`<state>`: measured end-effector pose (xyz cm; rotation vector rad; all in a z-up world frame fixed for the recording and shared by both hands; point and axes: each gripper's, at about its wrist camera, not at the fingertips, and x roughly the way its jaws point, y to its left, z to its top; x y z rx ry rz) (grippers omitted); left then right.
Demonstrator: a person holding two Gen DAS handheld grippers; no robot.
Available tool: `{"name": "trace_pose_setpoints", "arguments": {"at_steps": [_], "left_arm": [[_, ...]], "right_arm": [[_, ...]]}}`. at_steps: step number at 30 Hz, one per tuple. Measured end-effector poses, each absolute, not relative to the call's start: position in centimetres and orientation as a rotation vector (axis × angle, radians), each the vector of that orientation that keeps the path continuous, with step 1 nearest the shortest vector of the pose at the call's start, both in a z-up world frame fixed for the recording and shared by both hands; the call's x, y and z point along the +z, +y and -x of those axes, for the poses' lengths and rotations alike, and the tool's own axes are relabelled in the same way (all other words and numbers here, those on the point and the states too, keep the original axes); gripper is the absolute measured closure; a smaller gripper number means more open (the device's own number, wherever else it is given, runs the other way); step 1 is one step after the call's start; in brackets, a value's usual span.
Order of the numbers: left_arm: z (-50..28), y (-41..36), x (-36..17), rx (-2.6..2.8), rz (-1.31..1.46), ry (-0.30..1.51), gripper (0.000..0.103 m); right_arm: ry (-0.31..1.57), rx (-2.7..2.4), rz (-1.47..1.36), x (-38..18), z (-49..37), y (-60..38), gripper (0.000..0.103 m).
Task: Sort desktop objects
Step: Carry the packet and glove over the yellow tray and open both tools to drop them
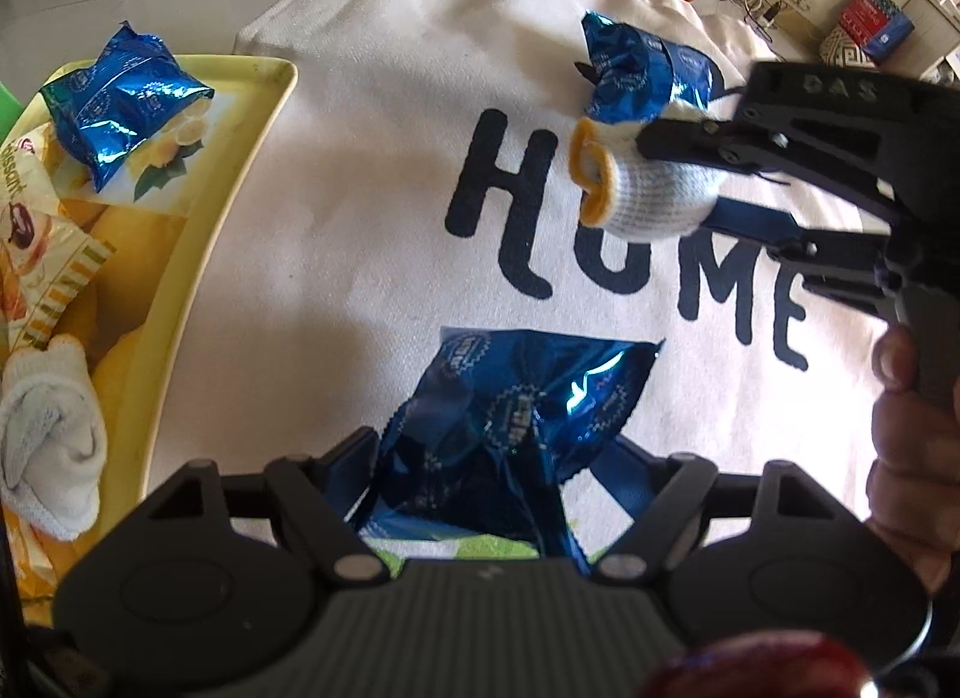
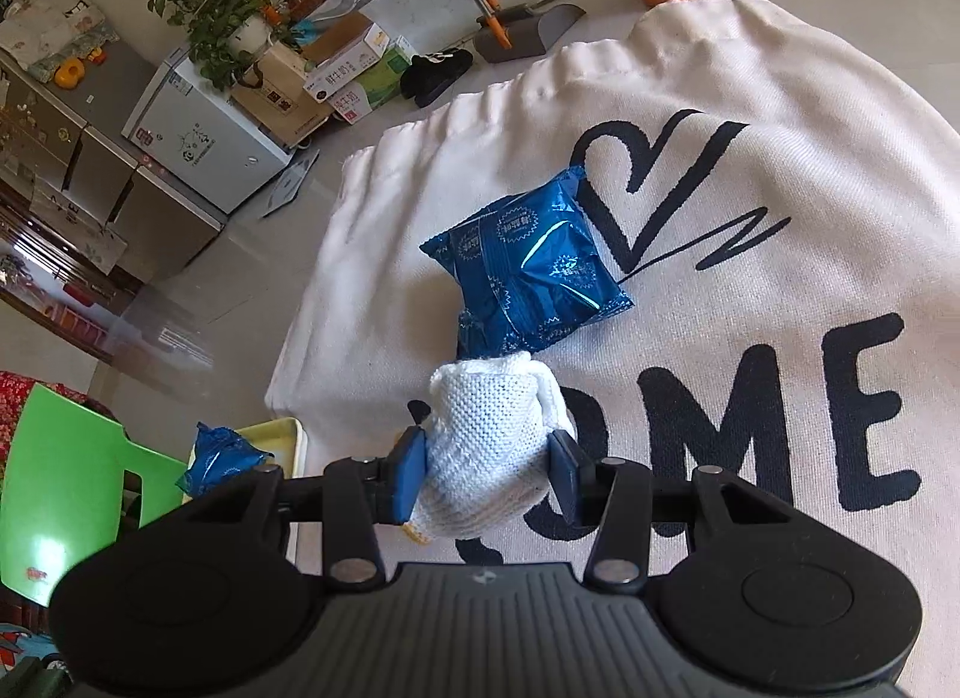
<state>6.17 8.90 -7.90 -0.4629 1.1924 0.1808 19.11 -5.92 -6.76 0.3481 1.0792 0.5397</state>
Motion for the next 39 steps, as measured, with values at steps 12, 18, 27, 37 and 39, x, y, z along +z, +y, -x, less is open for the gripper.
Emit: {"name": "trace_pose_setpoints", "arguments": {"at_steps": [12,18,27,37,39], "left_arm": [[-6.7,12.6,-5.6,0.292,0.572,1.095,0.024],[-6.6,15.7,-4.1,0.366,0.631,1.042,0.025],[-5.3,20.1,-2.1,0.519,0.637,0.948,0.025],[-2.3,26.7,-2.1,0.763,0.755,0.880,0.025],[-1.6,27.9,-2.1,0.817,0.776,0.861,0.025]], "right_arm": [[0.973,0.456,-0.430,-2.5,-16.3,-9.4,0.058],[0.943,0.430,-0.480,-1.1,-13.4,-10.6,0.058],[0.989,0.557,-0.502,-1.9,-12.8,-7.0,0.058],[1.059,0.723,-0.491,-3.4,-11.5,-1.1,0.058],[1.073,0.753,-0.490,-3.7,-11.2,0.0,0.058]]}}
